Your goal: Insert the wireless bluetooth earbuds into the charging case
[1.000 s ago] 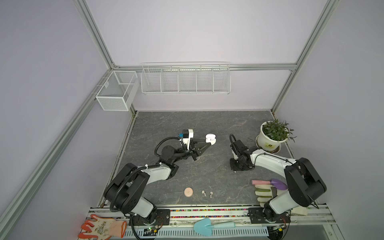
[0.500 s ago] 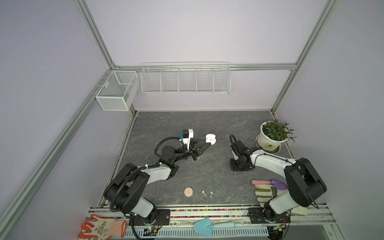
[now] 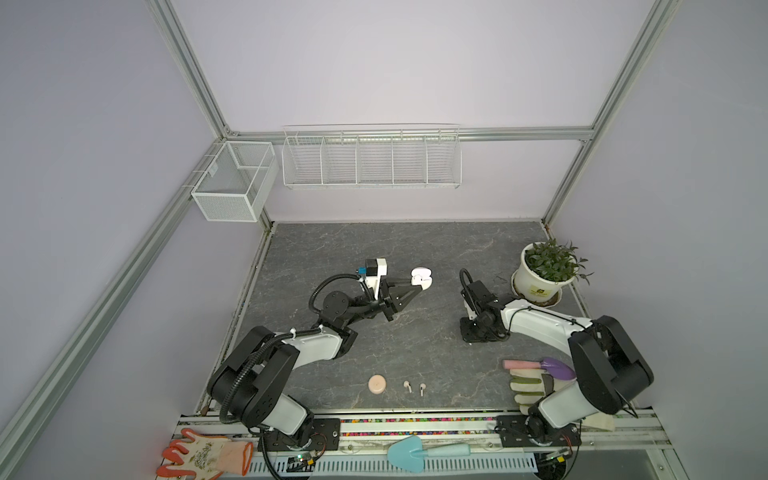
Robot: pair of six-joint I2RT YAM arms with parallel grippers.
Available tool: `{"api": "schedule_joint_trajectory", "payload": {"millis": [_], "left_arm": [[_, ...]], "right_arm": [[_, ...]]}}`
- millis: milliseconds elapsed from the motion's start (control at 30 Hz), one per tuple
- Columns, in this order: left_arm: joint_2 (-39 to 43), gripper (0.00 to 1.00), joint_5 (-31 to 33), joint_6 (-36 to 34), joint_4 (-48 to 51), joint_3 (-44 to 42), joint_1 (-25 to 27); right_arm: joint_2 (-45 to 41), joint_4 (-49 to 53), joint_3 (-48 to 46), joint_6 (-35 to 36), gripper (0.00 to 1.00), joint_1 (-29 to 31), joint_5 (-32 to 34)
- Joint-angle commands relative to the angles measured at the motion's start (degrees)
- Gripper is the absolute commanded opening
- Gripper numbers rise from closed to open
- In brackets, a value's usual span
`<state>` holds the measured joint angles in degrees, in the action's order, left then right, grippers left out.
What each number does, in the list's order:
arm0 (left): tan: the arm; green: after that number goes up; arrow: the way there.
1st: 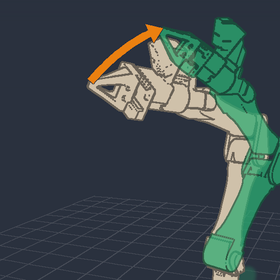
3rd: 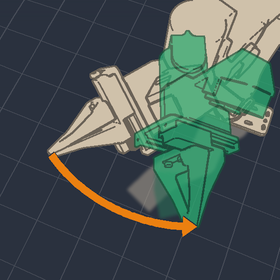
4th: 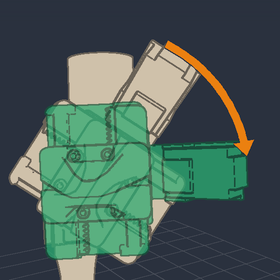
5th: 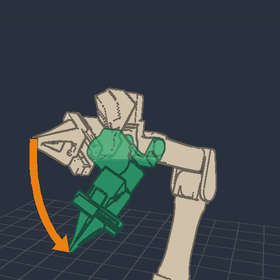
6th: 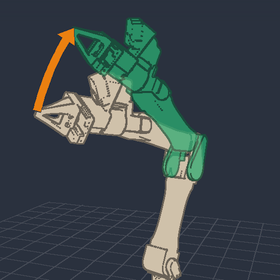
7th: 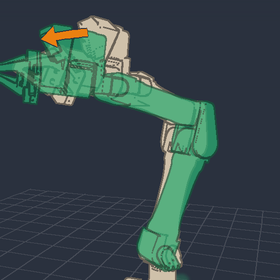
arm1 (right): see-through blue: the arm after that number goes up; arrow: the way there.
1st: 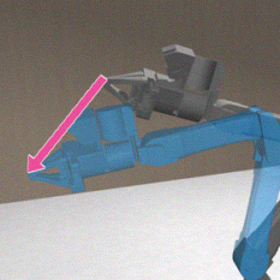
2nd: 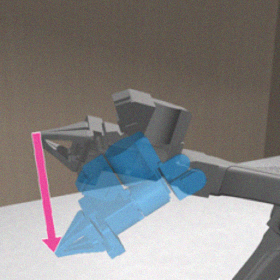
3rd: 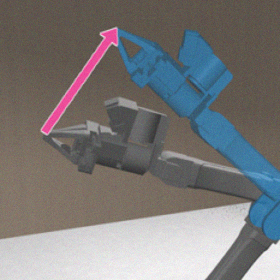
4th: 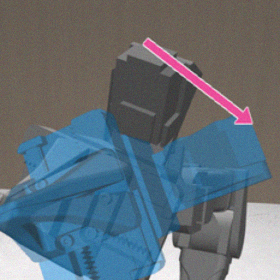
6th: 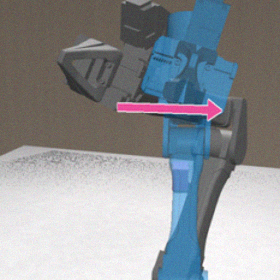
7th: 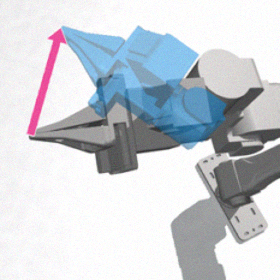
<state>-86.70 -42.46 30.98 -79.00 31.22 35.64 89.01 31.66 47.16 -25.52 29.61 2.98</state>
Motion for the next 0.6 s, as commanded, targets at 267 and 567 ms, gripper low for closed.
{"api": "schedule_joint_trajectory", "payload": {"millis": [267, 567], "left_arm": [[-0.1, 0.0, -0.8, 0.1, -2.2, -0.1, 0.2], [-0.2, 0.0, -0.8, 0.2, -2.2, -0.1, 0.2]], "right_arm": [[-1.3, -0.4, -1.1, 0.1, 0.2, -0.3, -0.1], [-1.8, -1.0, -0.7, 1.3, 0.2, -0.3, -0.5]]}}
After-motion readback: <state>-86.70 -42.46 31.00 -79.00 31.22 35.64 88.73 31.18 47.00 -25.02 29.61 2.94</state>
